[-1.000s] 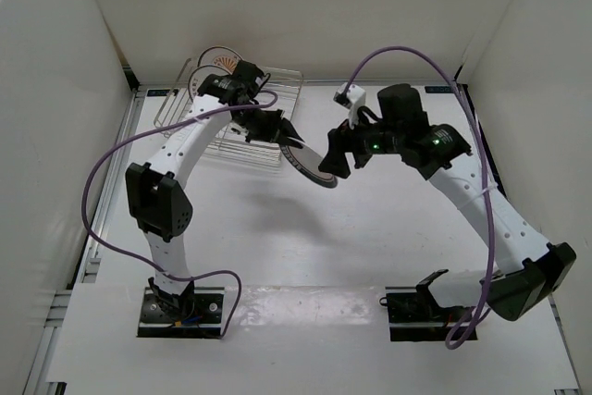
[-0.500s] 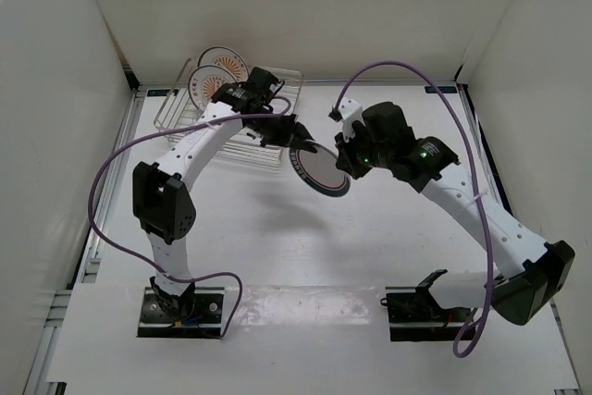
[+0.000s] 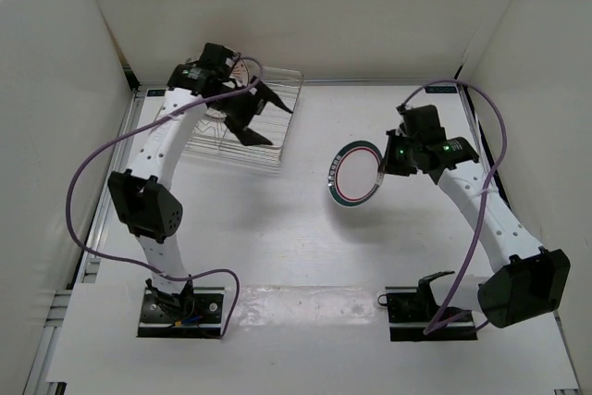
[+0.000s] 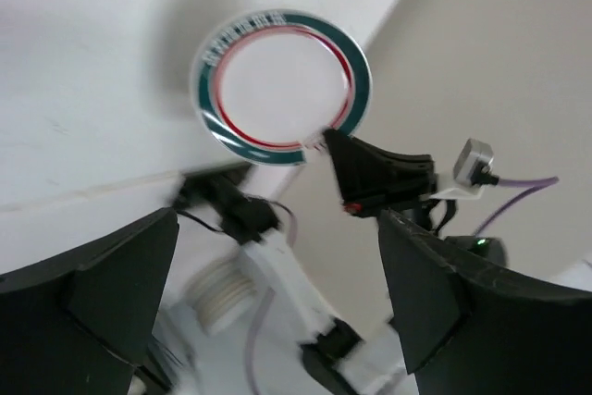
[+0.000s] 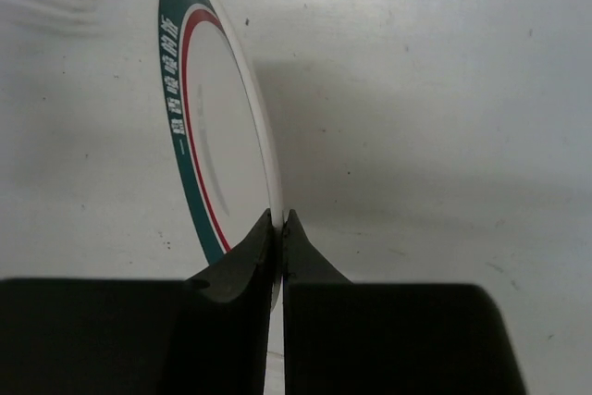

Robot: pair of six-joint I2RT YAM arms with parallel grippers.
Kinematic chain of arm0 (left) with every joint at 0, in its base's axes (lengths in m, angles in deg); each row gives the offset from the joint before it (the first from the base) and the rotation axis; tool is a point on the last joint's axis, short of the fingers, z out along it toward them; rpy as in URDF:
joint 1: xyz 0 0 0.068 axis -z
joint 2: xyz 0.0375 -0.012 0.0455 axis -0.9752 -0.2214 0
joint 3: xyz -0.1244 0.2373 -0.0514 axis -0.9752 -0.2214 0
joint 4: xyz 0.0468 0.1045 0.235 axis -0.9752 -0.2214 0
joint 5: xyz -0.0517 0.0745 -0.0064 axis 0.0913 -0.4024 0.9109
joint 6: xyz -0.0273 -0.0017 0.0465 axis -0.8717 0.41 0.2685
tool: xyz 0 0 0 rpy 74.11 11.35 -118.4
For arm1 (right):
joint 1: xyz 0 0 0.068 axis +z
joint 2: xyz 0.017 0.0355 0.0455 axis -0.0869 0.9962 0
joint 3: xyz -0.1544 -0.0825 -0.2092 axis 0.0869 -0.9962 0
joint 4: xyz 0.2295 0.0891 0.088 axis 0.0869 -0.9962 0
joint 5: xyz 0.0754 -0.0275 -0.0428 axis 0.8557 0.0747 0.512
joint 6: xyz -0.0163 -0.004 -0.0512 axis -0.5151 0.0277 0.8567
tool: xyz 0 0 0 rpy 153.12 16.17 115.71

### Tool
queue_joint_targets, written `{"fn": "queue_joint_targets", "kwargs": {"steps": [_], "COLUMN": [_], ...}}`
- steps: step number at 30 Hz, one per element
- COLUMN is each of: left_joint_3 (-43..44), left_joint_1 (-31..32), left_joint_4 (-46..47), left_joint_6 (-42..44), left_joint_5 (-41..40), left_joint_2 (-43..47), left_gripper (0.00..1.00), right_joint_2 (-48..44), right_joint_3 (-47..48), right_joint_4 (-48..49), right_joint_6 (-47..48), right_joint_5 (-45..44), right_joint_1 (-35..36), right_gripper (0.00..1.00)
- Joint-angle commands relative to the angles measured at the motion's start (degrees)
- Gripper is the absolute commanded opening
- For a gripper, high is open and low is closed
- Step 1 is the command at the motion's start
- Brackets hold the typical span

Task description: Unload the plates from the dish rack

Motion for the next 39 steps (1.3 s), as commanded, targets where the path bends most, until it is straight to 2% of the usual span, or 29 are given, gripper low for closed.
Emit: {"fn": "queue_joint_targets", "kwargs": {"steps": [1,4,5,6,7,8,11,16,20,21,23,24,26,27,28,30,31,33,39], "left_joint_3": [-0.98,-9.4,-9.6,-9.51,-8.12,-7.24,-4.07,-4.58,-7.13,-7.31,-9.24,-9.51,-10.04,-9.0,-8.11,-3.2,-2.05,-0.64,-3.72], "left_joint_1": [-3.42,-5.27,-6.4,-6.59,-6.5,-6.68,-7.03,-12.3,-18.18,-18.28,-23.27,-23.03,-24.17,-24.43,-24.95,-25.4,-26.27,-27.33,-29.79], "left_joint_4": [-7.68,-4.08,-4.5,-5.38,-6.0,-8.0,-11.01,-15.14,-17.51,-18.04,-17.35,-16.47,-13.22,-12.43,-12.59,-15.13,-15.67,-15.33,-5.48], "left_joint_6": [20.68,27.73,28.9,30.48,34.67,34.88,34.63,25.23,16.63,13.65,10.73,9.76,8.7,8.35,8.26,7.55,7.38,5.71,0.96], "left_joint_5": [-10.4,-18.94,-20.95,-27.15,-29.65,-36.81,-42.4,-41.02,-39.17,-38.82,-37.15,-37.15,-35.67,-35.39,-35.21,-34.51,-34.34,-33.55,-32.22], "left_joint_2": [6.81,10.07,10.43,10.52,10.08,9.56,6.57,3.23,1.64,1.47,0.59,0.5,-0.99,-2.3,-3.18,-7.4,-8.19,-9.69,-9.25], "left_gripper": [1.0,1.0,1.0,1.0,0.99,0.99,0.96,0.9,0.9,0.92,0.96,1.0,1.0,1.0,1.0,1.0,1.0,1.0,1.0], "right_joint_2": [-0.96,-0.16,0.19,0.89,2.11,3.26,6.42,13.44,15.57,16.01,16.63,16.8,16.89,16.98,17.07,16.37,16.1,14.26,9.96], "right_joint_3": [-4.05,-8.71,-9.94,-10.21,-10.65,-10.66,-12.06,-13.12,-13.47,-13.38,-12.86,-12.68,-12.76,-12.42,-11.98,-10.67,-10.48,-10.83,-11.45], "right_joint_4": [0.5,3.05,3.67,4.02,3.68,3.5,2.97,6.21,8.07,7.11,6.14,5.44,3.86,3.15,2.45,-1.76,-2.65,-3.27,-2.74], "right_joint_6": [-8.44,-11.78,-12.74,-13.01,-13.36,-14.85,-18.1,-23.38,-22.77,-22.25,-20.5,-20.31,-19.7,-19.43,-18.65,-18.47,-17.33,-16.27,-15.04], "right_joint_5": [6.21,8.77,9.13,8.7,8.08,6.86,6.32,11.32,12.13,10.81,10.27,9.66,8.09,7.47,3.89,0.27,-4.71,-6.16,-5.28], "right_joint_1": [-3.39,-6.99,-7.96,-8.93,-9.2,-10.07,-12.27,-15.61,-17.19,-17.63,-18.34,-18.77,-19.39,-19.57,-19.48,-19.57,-19.57,-21.59,-22.03], "right_gripper": [0.0,0.0,0.0,0.0,0.0,0.0,0.0,0.0,0.0,0.0,0.0,0.06,0.17,0.38,0.49,0.63,0.65,0.69,0.69]}}
